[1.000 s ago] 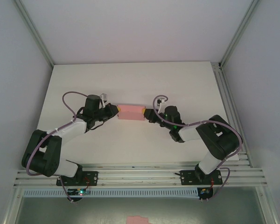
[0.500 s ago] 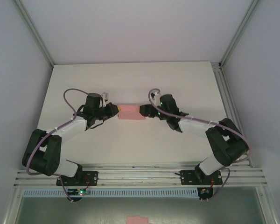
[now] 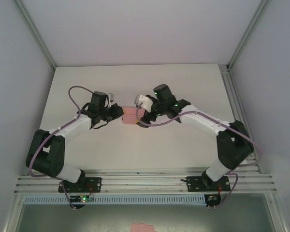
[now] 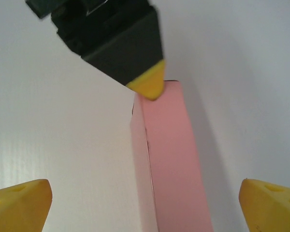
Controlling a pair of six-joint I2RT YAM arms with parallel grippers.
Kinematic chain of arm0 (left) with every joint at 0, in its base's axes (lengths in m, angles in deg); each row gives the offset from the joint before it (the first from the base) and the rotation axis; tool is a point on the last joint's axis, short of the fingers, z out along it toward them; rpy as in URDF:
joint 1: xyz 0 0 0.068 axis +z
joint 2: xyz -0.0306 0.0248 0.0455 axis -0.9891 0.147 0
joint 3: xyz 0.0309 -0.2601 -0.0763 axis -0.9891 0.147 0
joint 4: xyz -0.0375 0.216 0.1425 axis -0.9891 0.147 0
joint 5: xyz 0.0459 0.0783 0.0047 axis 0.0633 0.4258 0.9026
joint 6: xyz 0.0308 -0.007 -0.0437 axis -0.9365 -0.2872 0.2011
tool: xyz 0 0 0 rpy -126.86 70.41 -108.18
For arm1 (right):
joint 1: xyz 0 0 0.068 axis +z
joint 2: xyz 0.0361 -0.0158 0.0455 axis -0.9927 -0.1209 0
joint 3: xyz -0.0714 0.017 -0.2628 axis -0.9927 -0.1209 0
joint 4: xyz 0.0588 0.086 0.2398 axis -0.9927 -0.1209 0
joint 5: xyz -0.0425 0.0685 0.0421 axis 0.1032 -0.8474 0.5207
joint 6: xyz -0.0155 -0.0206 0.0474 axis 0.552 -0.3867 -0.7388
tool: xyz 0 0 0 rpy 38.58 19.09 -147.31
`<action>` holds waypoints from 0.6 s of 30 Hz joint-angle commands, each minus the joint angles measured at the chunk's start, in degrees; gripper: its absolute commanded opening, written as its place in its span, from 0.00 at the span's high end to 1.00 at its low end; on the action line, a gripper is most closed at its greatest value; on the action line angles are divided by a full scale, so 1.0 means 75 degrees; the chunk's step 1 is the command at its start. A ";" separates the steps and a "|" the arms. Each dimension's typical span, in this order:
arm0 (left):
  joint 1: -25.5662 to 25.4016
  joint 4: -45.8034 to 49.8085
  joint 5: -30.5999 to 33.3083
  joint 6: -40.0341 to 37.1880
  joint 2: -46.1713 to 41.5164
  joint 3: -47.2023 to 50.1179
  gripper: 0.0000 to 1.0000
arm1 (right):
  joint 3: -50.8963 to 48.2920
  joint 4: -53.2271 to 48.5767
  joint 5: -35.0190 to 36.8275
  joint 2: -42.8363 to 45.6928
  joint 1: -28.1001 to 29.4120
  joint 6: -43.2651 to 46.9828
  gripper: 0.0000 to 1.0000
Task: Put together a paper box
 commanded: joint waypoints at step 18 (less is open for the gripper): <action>-0.0002 0.1976 0.0710 -0.0797 -0.0329 -0.0448 0.70 | 0.1841 -0.1921 0.1375 -0.1825 -0.0002 0.2246 0.61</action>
